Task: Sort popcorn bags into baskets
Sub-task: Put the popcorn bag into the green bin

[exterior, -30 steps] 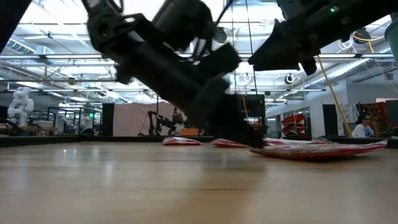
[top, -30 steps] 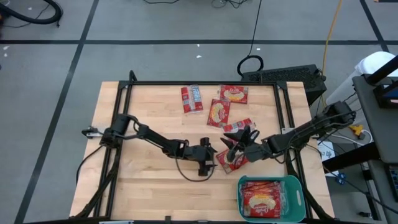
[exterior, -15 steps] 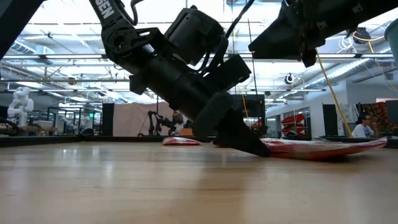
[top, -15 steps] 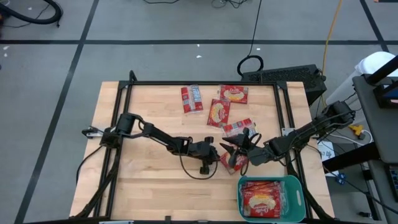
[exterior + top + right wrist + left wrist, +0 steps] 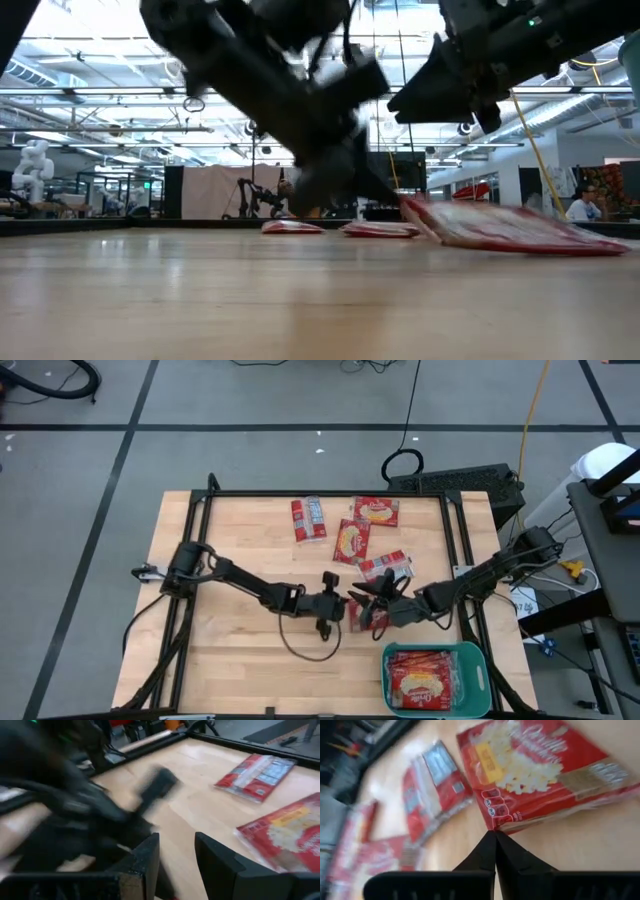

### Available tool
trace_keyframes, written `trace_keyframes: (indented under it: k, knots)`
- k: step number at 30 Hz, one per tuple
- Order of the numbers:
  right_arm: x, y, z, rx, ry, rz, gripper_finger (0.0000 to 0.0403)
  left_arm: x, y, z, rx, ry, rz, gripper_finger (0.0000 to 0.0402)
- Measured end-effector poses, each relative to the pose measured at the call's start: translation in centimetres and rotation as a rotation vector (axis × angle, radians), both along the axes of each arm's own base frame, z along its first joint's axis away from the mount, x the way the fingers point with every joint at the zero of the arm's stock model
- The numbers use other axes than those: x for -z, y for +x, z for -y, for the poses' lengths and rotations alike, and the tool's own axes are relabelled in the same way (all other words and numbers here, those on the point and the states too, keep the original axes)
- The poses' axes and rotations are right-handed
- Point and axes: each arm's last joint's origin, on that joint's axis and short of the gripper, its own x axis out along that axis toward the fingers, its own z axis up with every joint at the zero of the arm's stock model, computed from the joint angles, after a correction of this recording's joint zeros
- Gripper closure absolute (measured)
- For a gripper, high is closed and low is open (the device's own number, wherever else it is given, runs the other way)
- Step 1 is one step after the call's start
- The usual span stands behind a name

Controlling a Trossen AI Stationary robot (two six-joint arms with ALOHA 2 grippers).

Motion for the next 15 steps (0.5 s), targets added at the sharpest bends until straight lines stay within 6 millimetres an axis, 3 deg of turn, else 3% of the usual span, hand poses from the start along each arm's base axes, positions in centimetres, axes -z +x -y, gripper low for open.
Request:
trace_keyframes:
  k: [9, 15]
  knots:
    - [-2.4, 0.9, 0.9, -0.149, 0.029, -0.339, 0.0287, -2.9, -1.7, 3.2, 0.041, 0.218, -0.003, 0.0400]
    - [-4.7, 1.5, 1.4, -0.281, 0.071, -0.490, 0.0287, -3.4, -2.3, 4.2, 0.016, 0.308, 0.000, 0.0401]
